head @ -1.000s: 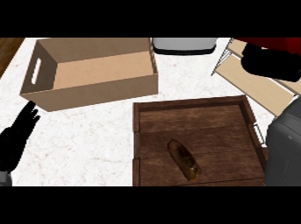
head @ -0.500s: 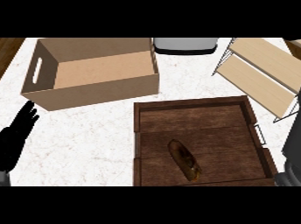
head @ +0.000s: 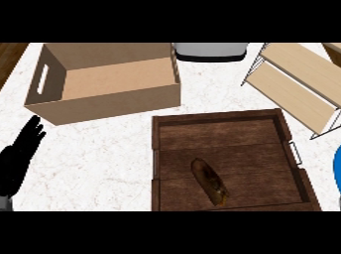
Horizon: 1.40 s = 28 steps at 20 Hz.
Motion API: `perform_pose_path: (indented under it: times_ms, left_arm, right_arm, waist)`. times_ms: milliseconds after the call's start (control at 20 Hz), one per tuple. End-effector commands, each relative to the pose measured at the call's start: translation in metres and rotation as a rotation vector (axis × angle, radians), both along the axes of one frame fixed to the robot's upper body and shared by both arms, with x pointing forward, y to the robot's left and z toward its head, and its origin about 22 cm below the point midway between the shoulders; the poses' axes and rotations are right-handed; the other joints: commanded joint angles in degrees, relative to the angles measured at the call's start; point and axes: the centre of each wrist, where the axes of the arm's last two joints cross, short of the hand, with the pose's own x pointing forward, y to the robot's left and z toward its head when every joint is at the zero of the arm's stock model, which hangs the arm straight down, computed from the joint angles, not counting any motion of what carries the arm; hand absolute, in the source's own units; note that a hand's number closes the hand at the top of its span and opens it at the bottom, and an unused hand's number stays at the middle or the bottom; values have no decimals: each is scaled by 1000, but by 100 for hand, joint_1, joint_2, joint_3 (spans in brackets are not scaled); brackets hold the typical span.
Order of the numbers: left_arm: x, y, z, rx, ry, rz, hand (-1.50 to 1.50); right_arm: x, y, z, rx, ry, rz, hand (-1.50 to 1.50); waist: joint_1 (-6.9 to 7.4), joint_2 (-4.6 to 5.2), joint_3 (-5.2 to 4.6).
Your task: Pick the can from the tray and place it in the tiered shelf
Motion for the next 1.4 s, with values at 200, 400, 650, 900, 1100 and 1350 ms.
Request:
perform_pose_path:
  times_ms: [200,400,650,900,1100,1350]
  left_arm:
    - [13,-5,-4,-1,-3,-9,0]
    - [5,8,0,-11,3,4,0]
    - [-1,8,-3,11,12,20,0]
    - [-3,5,11,-5,-4,-6,0]
    - [10,-15,-6,13,4,-10,0]
    - [10,-3,2,16,1,12,0]
  right_arm:
    - [35,-27,-33,69,-10,-42,150]
    - [34,-57,-30,120,-32,-54,150]
    - [41,-90,-58,177,-65,-187,150]
    - [59,-93,-56,94,51,-162,-150]
    - [52,-109,-87,104,-31,-111,-150]
    - [46,-100,-69,225,-155,-55,-150]
  waist:
    - [-1,16,0]
    - [2,3,1]
    - [6,11,2]
    - [37,5,1]
    - [-15,6,2]
    - [-10,-4,3]
